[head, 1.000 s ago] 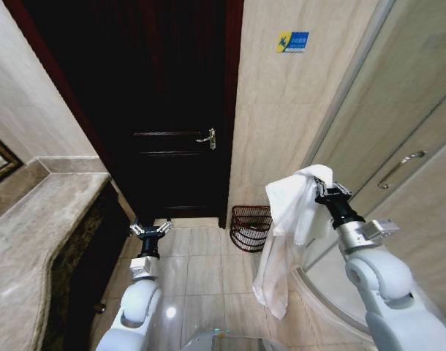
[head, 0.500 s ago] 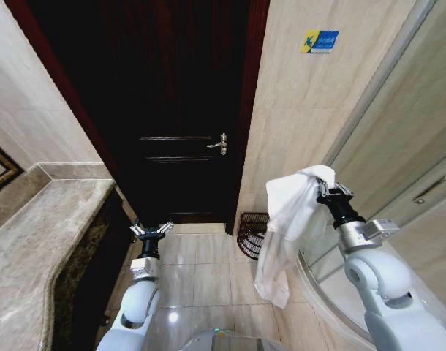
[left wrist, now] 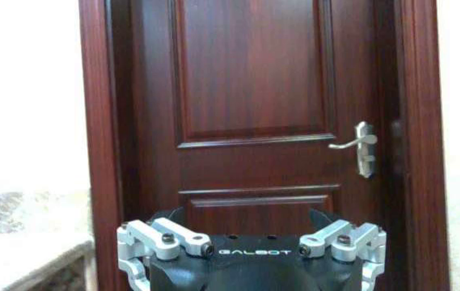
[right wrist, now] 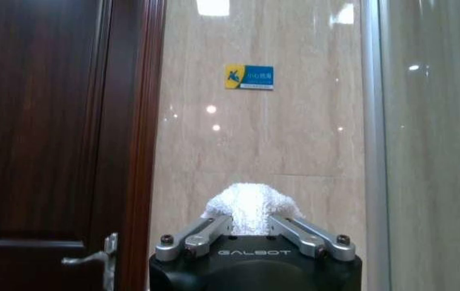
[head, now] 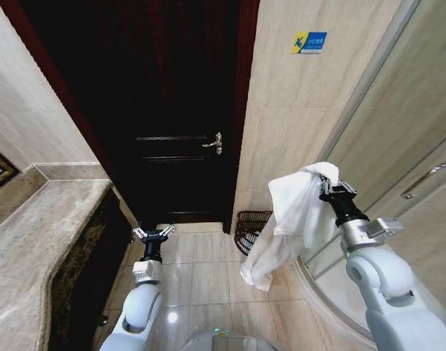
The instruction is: Discard the used towel into the hamper.
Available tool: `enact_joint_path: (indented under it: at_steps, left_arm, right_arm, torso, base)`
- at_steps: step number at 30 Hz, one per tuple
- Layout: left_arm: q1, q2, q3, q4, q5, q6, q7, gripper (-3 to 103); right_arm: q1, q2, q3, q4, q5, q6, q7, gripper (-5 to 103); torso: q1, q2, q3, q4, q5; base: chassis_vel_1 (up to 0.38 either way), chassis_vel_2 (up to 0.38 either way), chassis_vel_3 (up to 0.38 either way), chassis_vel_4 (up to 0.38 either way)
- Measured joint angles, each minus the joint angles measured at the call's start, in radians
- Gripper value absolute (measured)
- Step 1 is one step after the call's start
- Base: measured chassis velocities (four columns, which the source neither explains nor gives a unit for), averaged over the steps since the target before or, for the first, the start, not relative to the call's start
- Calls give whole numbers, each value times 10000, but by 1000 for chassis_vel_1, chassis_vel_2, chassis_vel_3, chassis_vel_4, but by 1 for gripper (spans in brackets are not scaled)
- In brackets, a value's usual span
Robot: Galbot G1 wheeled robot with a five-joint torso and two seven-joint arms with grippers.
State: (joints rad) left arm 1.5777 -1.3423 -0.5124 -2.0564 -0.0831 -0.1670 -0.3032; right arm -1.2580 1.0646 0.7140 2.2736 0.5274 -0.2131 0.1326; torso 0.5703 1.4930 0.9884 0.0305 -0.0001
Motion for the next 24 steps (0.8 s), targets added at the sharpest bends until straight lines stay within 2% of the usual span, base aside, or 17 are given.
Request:
enact_joint_path:
  at_steps: [5, 7, 9, 13, 15, 18, 19, 22, 24]
  left_arm:
    - [234, -48, -244, -1, -158, -120, 31, 100]
    - [361, -105, -269, -28, -174, -125, 31, 100]
    - [379, -123, -278, -28, -156, -130, 31, 100]
    - [389, -223, -331, -99, -84, -136, -5, 100]
    - [391, -225, -336, -115, -77, -135, -11, 100]
    - [537, -227, -445, -365, -52, -105, -29, 100]
    - [537, -227, -445, -365, -52, -105, -29, 100]
    - [815, -300, -767, -584, -32, -113, -29, 100]
    - [853, -326, -832, -615, -34, -125, -28, 100]
  right_arm:
    - [418, -179, -32, 73, 403, -386, 196, 6]
    - [751, -475, 31, 350, 950, -772, 543, 6]
    - [885, -589, 57, 408, 1105, -866, 634, 6]
    - [2114, -1407, 99, 270, 2024, -1091, 1054, 6]
    - [2208, -1459, 89, 222, 2076, -1093, 1071, 6]
    - [3457, -2262, -48, -594, 2648, -1098, 1113, 6]
    - [3457, -2262, -48, -594, 2648, -1098, 1113, 6]
    - [5508, -3404, -314, -1641, 3598, -1226, 1060, 6]
    - [5931, -3591, -401, -1871, 3765, -1261, 1041, 6]
  torso:
    - [-1, 0, 0, -2, 2]
    - [-1, 0, 0, -2, 1]
    - [-2, 0, 0, -3, 0]
    - [-2, 0, 0, -3, -1]
    - [-2, 0, 0, -3, -1]
    - [-1, -1, 1, -3, 8]
    - [-1, -1, 1, -3, 8]
    - [-2, -1, 0, -1, -2]
    - [-1, -1, 0, 0, 0]
  base:
    - [0, 0, 0, 0]
    - [0, 0, 0, 0]
    - [0, 0, 0, 0]
    - [0, 0, 0, 0]
    - [0, 0, 0, 0]
    - [0, 0, 0, 0]
    - [0, 0, 0, 0]
    - [0, 0, 0, 0]
    - [0, 0, 0, 0]
